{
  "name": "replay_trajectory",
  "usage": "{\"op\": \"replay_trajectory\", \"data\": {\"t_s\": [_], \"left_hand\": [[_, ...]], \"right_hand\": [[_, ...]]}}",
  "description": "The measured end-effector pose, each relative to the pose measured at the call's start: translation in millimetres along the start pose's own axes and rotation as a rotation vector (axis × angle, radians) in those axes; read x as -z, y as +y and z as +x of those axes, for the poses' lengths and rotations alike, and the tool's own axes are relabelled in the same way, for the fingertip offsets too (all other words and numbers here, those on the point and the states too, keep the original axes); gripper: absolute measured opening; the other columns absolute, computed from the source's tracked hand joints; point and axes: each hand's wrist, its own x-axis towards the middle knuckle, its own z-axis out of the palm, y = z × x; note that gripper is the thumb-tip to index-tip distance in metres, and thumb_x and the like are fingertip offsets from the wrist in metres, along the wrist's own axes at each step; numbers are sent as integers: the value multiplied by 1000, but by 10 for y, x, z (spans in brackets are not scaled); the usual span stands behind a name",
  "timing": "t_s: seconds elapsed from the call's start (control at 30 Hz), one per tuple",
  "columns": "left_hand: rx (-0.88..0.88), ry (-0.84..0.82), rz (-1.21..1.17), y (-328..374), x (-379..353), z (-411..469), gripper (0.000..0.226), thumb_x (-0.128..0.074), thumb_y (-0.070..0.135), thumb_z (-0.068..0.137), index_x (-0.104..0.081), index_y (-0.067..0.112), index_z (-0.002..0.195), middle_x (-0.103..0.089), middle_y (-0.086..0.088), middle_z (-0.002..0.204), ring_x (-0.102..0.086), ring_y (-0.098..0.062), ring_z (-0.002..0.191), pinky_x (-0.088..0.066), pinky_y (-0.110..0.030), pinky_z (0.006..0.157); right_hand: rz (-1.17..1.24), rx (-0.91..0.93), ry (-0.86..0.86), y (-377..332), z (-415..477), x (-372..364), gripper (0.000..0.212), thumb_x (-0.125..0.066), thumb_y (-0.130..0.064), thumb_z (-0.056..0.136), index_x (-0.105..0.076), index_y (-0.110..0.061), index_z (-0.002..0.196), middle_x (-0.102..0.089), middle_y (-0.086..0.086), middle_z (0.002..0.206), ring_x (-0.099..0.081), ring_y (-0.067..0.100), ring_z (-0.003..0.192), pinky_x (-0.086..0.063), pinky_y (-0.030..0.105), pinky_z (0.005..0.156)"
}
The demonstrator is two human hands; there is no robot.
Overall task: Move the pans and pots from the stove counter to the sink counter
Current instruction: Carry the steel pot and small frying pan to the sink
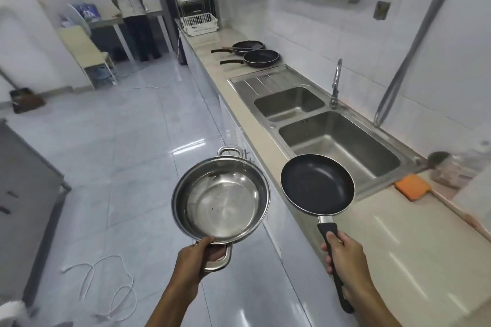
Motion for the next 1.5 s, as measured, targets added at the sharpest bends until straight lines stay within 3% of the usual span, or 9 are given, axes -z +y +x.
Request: {"op": "replay_trajectory", "data": {"t_s": [0.13,0.27,0.4,0.53,0.73,0.93,1.13,1.33,1.5], "left_hand": [[6,24,30,538,-63,723,26,-69,19,92,-77,-4,102,-82,-19,92,-81,-26,85,-59,-30,65],[11,-7,17,1042,-173,1424,29,-69,20,91,-77,-6,104,-82,-21,95,-79,-31,94,-59,-36,80],[18,-37,47,1492,-328,2206,27,-69,19,91,-79,-4,100,-82,-20,94,-81,-27,89,-61,-36,79],[24,-98,60,2075,-438,3209,27,-73,23,88,-82,-1,95,-82,-21,95,-79,-31,95,-58,-45,95],[28,-207,134,3148,-594,4650,23,-73,23,89,-82,3,95,-83,-16,94,-81,-22,85,-60,-31,69],[52,-217,220,4039,-867,6052,27,-76,23,87,-80,-1,98,-82,-19,92,-79,-29,91,-63,-40,81],[78,-333,292,4715,-1388,7384,29,-75,24,88,-80,-2,99,-82,-21,96,-81,-28,88,-63,-31,64],[162,-437,399,5343,-1874,8404,25,-76,23,87,-84,0,93,-81,-23,97,-80,-28,88,-62,-29,62],[203,-493,495,5695,-2170,9058,29,-73,22,91,-81,-5,97,-81,-25,96,-81,-27,84,-61,-28,61]], "right_hand": [[-4,-20,17,-394,717,-437,26,-53,-18,99,-68,-6,82,-64,8,61,-50,17,43,-44,31,43],[26,-29,20,-739,1387,-866,25,-53,-17,98,-65,0,84,-62,9,62,-48,17,44,-41,31,42],[55,-27,43,-1039,2008,-1311,23,-53,-15,98,-65,0,86,-63,6,65,-48,15,44,-41,30,40],[99,-22,66,-1395,2747,-1914,20,-52,-13,100,-67,-4,89,-62,7,66,-46,15,44,-38,29,39],[117,-37,159,-1985,3863,-2789,24,-53,-14,100,-65,-1,84,-62,7,60,-47,18,45,-39,32,43],[130,-71,215,-2558,4861,-3422,26,-52,-16,101,-67,-2,86,-61,9,60,-49,21,47,-41,34,45],[156,-65,275,-2991,6144,-3875,24,-51,-17,100,-67,-5,86,-63,7,64,-49,20,47,-42,33,44],[187,-145,363,-3292,7367,-4172,27,-52,-22,96,-63,-7,77,-59,5,55,-49,22,45,-44,35,49],[174,-206,406,-3477,8074,-4277,21,-53,-14,98,-65,-5,83,-61,2,55,-47,16,39,-38,26,36]]}}
